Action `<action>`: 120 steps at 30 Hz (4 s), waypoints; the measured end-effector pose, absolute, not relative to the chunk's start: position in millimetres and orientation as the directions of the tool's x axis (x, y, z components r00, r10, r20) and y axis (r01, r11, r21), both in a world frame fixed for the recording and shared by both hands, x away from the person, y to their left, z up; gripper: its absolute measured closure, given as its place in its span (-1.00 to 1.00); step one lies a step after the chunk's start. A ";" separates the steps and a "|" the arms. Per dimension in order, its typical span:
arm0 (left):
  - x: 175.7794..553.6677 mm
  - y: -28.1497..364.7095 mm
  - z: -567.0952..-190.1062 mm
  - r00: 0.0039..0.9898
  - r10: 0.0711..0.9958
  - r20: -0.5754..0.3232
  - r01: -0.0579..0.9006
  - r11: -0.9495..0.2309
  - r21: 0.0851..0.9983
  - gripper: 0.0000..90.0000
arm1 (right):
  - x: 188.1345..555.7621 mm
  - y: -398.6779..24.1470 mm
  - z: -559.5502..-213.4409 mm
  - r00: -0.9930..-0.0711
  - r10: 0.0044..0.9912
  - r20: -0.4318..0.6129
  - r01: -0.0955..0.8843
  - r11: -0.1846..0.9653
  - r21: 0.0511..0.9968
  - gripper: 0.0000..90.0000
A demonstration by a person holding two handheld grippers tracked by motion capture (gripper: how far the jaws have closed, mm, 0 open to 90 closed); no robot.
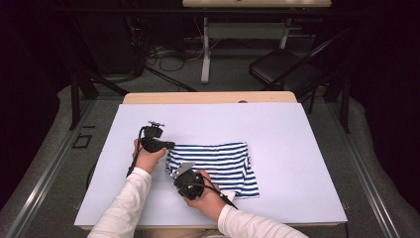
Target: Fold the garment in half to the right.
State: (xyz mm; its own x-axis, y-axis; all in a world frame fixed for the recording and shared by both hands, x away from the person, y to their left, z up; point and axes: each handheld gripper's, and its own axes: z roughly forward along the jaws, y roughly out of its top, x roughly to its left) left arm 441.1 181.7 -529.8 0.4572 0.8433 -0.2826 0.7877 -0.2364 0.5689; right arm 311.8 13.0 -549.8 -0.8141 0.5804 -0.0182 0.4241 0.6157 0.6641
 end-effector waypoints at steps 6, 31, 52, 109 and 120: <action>435.6 191.2 -529.1 0.447 0.851 -0.276 0.795 -0.236 0.559 0.95 | 309.9 14.7 -549.0 -0.826 0.564 -0.014 0.413 0.620 0.667 0.85; 400.7 224.3 -523.7 0.441 0.867 -0.231 0.780 -0.244 0.576 0.95 | 298.5 19.1 -546.9 -0.863 0.505 -0.010 0.368 0.640 0.674 0.85; 369.4 246.0 -522.0 0.433 0.872 -0.231 0.780 -0.234 0.580 0.95 | 286.1 19.8 -542.1 -0.889 0.458 0.015 0.346 0.649 0.678 0.85; 365.7 237.8 -486.8 0.465 0.860 -0.210 0.717 -0.227 0.659 0.95 | 283.4 8.8 -521.5 -0.885 0.459 0.079 0.357 0.560 0.747 0.85; 382.2 222.7 -469.4 0.483 0.853 -0.196 0.699 -0.241 0.673 0.95 | 294.5 -6.7 -505.7 -0.864 0.485 0.135 0.396 0.490 0.777 0.85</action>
State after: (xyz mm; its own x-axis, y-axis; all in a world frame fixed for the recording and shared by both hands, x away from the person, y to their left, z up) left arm 382.2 222.7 -469.4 0.4833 0.8533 -0.1958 0.6988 -0.2413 0.6734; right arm 294.5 -6.7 -505.7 -0.8643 0.4846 0.1350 0.3961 0.4901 0.7765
